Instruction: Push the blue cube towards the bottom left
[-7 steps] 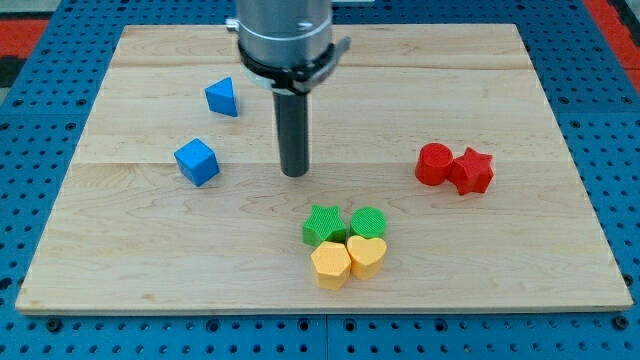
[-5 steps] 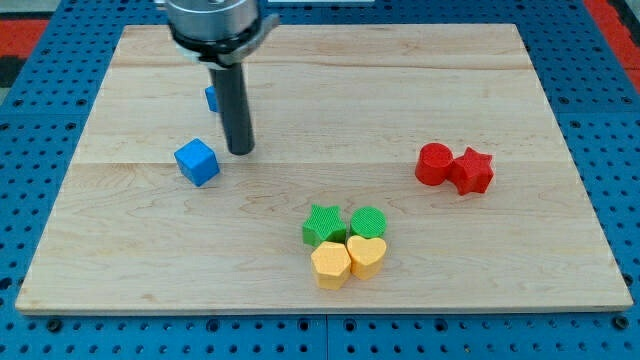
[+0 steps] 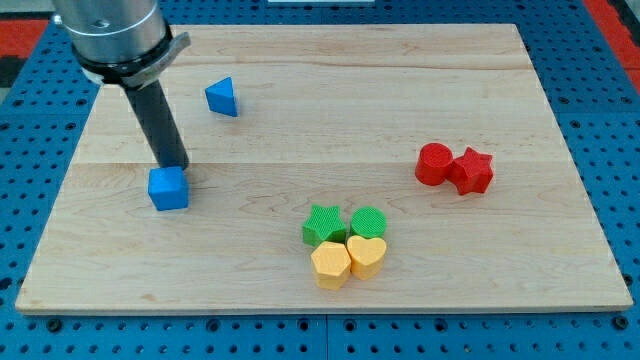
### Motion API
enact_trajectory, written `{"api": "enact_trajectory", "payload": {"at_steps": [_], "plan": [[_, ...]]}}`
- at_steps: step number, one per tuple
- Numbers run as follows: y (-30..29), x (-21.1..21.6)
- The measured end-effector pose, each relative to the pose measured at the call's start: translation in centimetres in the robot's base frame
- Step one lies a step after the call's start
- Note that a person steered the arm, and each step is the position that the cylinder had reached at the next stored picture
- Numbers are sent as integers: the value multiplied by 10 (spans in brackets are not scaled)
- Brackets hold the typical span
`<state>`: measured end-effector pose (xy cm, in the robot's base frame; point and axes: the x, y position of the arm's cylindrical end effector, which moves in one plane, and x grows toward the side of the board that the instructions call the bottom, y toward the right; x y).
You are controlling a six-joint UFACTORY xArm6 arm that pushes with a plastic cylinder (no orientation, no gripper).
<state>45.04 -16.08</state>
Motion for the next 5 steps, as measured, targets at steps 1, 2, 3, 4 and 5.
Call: {"api": "enact_trajectory", "payload": {"at_steps": [1, 2, 3, 4, 5], "plan": [[6, 18], [6, 38], [18, 43], [31, 52], [23, 69]]}}
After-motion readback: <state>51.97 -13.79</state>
